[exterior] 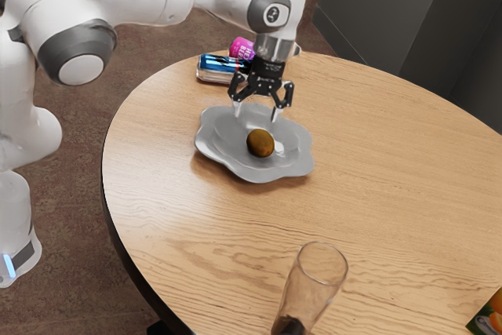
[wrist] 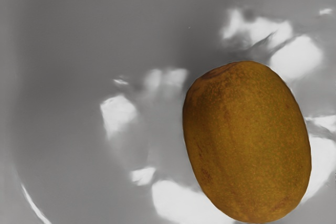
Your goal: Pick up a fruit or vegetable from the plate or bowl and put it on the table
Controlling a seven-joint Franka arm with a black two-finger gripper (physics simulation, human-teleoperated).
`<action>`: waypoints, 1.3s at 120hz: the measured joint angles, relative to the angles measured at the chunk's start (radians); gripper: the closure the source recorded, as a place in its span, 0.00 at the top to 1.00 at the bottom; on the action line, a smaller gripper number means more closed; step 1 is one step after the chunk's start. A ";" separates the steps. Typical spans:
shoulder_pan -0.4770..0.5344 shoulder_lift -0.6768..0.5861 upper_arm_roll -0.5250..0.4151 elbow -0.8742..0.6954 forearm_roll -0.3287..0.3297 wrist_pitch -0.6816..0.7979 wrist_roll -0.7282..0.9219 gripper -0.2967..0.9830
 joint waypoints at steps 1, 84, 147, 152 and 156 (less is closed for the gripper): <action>0.006 -0.001 -0.002 0.000 0.001 0.001 -0.001 0.77; 0.298 0.123 -0.329 0.026 -0.051 0.109 -0.021 0.77; 0.295 0.127 -0.336 0.071 -0.069 0.157 -0.022 0.42; 0.299 0.119 -0.339 0.141 -0.060 0.157 -0.016 0.42; 0.302 0.116 -0.348 0.201 -0.049 0.157 -0.010 0.43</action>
